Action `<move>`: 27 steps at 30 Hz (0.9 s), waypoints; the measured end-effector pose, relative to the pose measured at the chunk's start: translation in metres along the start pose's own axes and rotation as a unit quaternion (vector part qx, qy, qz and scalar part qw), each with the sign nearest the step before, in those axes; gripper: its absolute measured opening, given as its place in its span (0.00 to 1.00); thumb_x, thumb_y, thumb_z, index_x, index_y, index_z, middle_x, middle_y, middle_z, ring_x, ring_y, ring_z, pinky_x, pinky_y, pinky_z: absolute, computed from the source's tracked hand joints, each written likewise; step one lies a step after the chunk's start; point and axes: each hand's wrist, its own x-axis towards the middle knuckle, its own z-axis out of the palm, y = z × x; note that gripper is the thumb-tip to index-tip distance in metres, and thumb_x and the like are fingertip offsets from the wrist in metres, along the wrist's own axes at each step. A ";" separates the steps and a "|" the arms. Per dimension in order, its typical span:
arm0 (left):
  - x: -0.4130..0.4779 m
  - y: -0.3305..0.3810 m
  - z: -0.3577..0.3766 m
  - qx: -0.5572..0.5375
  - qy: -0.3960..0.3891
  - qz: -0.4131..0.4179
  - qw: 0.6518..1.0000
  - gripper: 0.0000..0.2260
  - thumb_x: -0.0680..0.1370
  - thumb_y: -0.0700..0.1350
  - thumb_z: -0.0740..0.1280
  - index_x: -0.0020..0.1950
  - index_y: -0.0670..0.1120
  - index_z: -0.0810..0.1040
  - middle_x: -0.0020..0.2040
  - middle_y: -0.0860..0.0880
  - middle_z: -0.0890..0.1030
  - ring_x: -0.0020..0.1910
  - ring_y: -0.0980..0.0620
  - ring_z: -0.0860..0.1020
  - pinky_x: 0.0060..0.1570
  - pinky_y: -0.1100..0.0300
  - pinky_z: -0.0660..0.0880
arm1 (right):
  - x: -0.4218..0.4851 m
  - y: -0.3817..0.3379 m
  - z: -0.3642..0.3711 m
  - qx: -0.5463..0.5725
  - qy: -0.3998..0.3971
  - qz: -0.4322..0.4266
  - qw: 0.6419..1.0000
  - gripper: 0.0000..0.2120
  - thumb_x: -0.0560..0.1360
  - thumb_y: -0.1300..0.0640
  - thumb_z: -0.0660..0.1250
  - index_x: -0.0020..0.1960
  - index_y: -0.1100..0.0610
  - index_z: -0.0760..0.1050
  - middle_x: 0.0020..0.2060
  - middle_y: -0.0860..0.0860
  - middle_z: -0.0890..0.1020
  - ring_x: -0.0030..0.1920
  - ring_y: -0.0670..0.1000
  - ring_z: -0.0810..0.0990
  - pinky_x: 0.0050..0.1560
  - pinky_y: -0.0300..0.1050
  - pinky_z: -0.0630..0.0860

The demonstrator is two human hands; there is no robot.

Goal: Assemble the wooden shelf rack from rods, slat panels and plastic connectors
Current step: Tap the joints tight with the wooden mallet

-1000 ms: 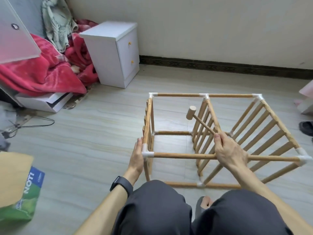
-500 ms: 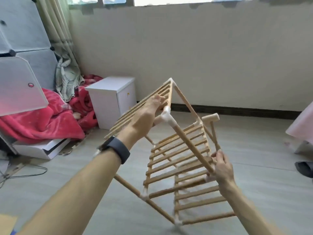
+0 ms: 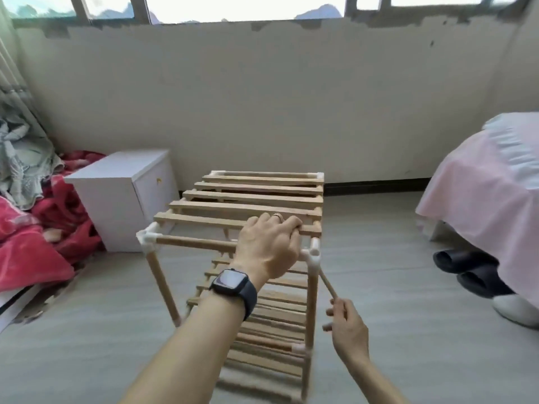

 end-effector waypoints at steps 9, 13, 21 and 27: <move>0.012 0.004 0.020 -0.052 -0.019 0.019 0.998 0.18 0.83 0.59 0.48 0.66 0.56 0.72 0.56 0.51 0.78 0.52 0.51 0.73 0.53 0.53 0.68 | 0.000 -0.106 -0.154 0.180 0.138 -0.173 0.958 0.07 0.78 0.44 0.70 0.44 0.44 0.83 0.35 0.47 0.85 0.26 0.44 0.74 0.28 0.35 0.71; 0.011 -0.024 0.006 -0.078 -0.027 0.006 0.997 0.18 0.83 0.61 0.53 0.69 0.58 0.72 0.61 0.51 0.76 0.58 0.51 0.73 0.54 0.53 0.70 | -0.005 -0.182 -0.153 0.185 0.161 -0.251 0.936 0.12 0.79 0.38 0.67 0.41 0.41 0.82 0.37 0.48 0.78 0.33 0.41 0.72 0.36 0.32 0.70; -0.012 -0.016 0.002 0.058 -0.005 -0.085 0.995 0.24 0.77 0.61 0.42 0.59 0.55 0.73 0.51 0.46 0.79 0.47 0.49 0.68 0.55 0.47 0.67 | -0.023 -0.281 -0.110 0.296 -0.046 -0.243 0.923 0.19 0.84 0.48 0.61 0.36 0.52 0.63 0.26 0.48 0.63 0.25 0.47 0.58 0.24 0.40 0.58; -0.018 -0.001 0.013 0.079 0.014 -0.104 0.991 0.24 0.79 0.62 0.44 0.60 0.55 0.75 0.53 0.44 0.80 0.54 0.45 0.74 0.56 0.45 0.64 | -0.032 -0.317 -0.108 0.400 -0.049 -0.280 0.871 0.23 0.80 0.53 0.64 0.28 0.50 0.63 0.22 0.48 0.61 0.20 0.49 0.58 0.22 0.41 0.56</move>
